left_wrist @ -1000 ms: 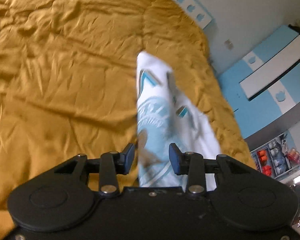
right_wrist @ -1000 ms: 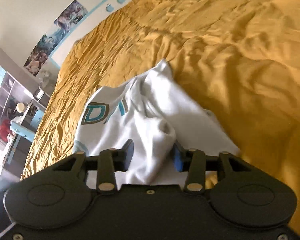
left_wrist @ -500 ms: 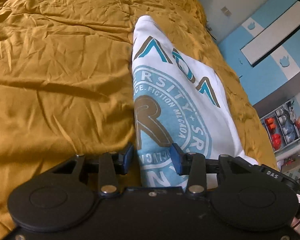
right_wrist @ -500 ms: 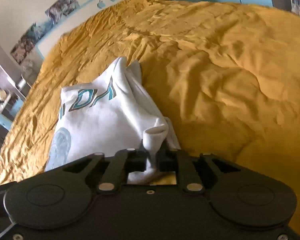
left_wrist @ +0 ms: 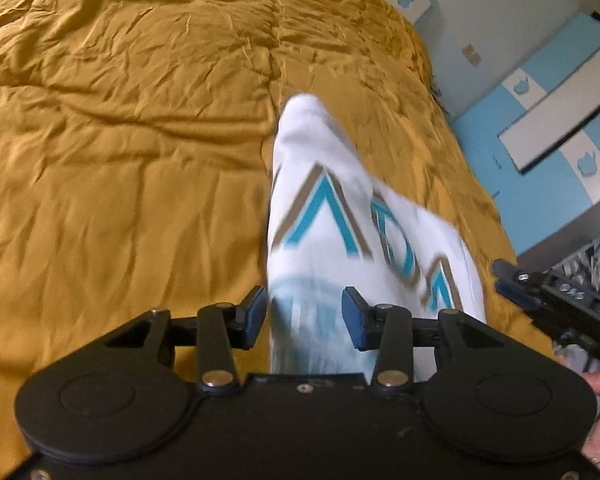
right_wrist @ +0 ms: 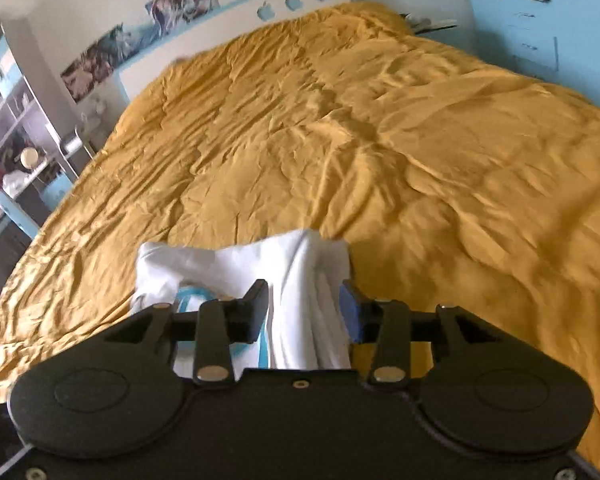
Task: Fold small clothes
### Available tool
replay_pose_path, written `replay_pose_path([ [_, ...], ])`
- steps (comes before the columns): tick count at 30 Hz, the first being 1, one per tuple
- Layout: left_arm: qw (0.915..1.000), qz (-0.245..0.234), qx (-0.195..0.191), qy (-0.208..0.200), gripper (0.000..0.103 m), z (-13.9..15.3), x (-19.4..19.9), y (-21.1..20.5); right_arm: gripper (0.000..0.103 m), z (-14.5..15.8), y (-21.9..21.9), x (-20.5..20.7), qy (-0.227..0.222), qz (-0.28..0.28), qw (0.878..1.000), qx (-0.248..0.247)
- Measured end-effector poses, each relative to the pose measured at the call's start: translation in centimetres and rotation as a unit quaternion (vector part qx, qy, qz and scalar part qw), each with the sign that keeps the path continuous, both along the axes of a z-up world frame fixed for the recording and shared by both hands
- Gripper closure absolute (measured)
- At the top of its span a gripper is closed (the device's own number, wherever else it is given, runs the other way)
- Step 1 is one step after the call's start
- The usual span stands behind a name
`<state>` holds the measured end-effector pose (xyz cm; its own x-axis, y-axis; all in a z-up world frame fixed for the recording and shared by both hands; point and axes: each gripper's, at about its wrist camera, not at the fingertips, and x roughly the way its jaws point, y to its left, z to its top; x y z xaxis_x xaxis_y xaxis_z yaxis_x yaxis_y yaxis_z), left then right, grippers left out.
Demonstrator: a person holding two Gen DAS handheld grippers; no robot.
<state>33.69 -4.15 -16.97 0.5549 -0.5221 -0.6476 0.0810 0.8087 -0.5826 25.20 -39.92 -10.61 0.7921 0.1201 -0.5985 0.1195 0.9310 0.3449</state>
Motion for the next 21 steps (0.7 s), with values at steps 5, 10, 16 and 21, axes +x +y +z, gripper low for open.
replay_pose_path([
  [5, 0.9977, 0.034, -0.052, 0.027, 0.06, -1.9, 4.8, 0.1, 0.063, -1.9, 0.3, 4.7, 0.03, 0.003, 0.999, 0.021],
  [10, 0.9916, 0.065, -0.102, 0.044, 0.063, -3.3, 7.7, 0.6, 0.063, -3.1, 0.2, 5.5, 0.042, 0.005, 0.998, 0.038],
  [16, 0.9942, 0.066, -0.085, -0.012, 0.098, -2.9, 9.4, 0.5, 0.097, -1.4, 0.6, 4.5, -0.007, -0.009, 1.0, -0.003],
  [21, 0.9956, 0.076, -0.05, 0.021, 0.097, -3.6, 10.9, 0.7, 0.098, -5.1, -0.6, 6.9, 0.072, -0.022, 0.997, -0.006],
])
